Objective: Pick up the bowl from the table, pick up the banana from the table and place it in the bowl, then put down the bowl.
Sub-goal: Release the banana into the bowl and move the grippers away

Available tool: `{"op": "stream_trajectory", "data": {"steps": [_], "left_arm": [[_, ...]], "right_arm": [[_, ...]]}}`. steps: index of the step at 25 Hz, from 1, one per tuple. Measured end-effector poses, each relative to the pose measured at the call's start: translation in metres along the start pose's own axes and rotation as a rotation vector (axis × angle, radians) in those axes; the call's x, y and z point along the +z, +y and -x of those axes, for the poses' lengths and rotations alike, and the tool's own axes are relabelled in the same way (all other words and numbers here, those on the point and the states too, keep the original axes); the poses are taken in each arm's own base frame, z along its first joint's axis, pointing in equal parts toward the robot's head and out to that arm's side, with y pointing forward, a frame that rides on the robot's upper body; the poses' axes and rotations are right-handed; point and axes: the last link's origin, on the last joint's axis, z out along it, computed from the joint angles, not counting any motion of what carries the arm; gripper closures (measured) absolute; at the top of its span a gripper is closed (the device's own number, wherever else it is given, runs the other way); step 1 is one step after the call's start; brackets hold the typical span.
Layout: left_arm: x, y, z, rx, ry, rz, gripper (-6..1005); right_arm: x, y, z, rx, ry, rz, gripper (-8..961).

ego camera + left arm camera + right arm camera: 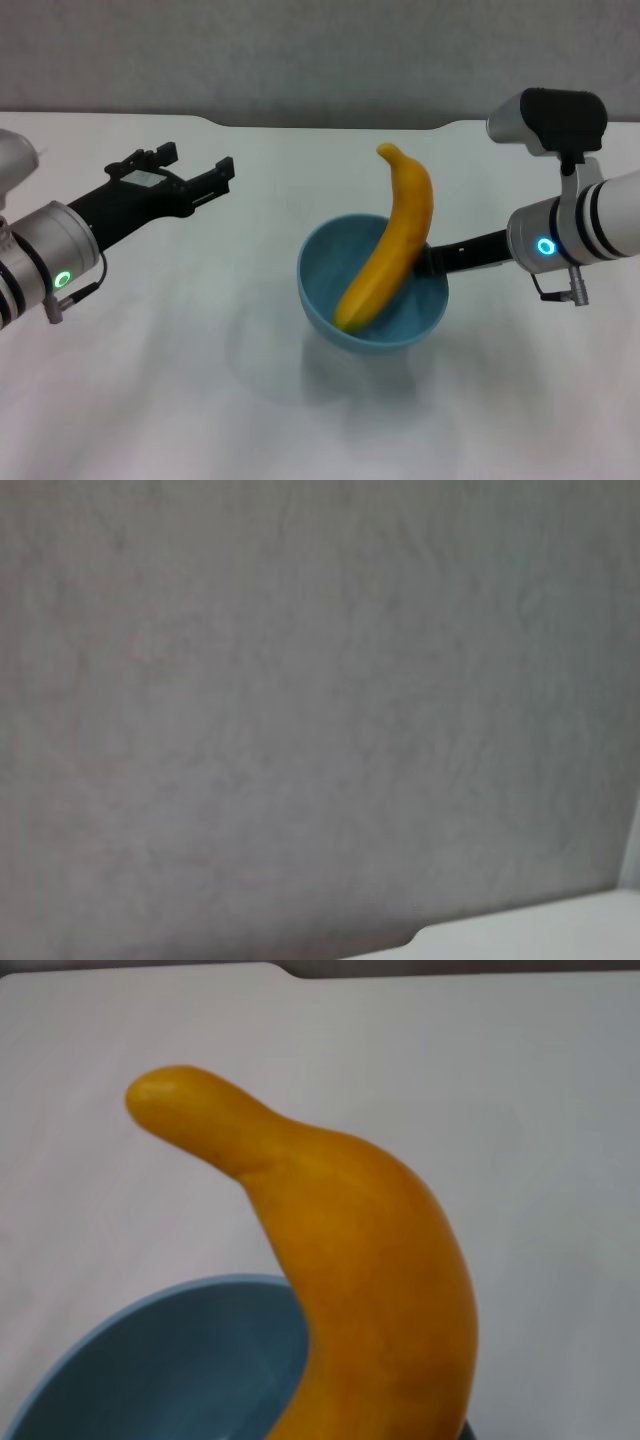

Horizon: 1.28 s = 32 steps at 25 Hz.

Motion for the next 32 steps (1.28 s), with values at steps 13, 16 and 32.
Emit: {"op": "stream_trajectory", "data": {"steps": [13,16,32], "left_arm": [[-0.001,-0.004,0.001,0.099,0.012,-0.027,106],[-0.002,-0.005,0.001,0.093,0.015,-0.031,106],[-0.006,-0.005,0.006,0.083,0.014,-0.035,106]], "right_arm": [[0.015,0.002,-0.003,-0.012,0.124,-0.022,862],[0.016,0.005,-0.006,-0.019,0.146,-0.014,861],[0.019,0.001,-0.02,-0.072,0.207,-0.05,855]]}}
